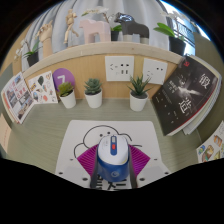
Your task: Arrange mouse
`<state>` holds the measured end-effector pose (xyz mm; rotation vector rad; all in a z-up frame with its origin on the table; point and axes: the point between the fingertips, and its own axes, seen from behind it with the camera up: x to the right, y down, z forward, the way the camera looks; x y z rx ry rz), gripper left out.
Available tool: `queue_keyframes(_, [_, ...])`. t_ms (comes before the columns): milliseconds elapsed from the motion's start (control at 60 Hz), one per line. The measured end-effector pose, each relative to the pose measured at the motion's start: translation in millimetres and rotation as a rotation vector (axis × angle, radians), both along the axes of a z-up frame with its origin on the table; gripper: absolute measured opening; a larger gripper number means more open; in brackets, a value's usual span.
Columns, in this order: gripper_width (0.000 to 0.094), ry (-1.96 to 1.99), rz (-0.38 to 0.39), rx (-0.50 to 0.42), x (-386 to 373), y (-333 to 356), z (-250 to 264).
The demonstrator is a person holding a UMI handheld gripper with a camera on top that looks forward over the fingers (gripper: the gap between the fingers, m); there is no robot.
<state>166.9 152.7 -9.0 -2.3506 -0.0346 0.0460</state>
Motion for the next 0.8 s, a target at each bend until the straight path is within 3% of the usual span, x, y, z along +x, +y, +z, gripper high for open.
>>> queue_keyframes(100, [0.0553, -0.006, -0.025, -0.015, -1, 1, 0])
queue_keyframes(217, [0.0871, -0.033, 0.000, -0.066, -7, -13, 12])
queue_keyframes(433, [0.0866, -0.011, -0.053, 0.093, -14, -49, 146])
queue_keyframes(583, [0.0860, -0.022, -0.034, 0.222, -26, -98, 236])
queue_keyframes(800, [0.0859, -0.064, -0.019, 0.271, -40, -187, 276])
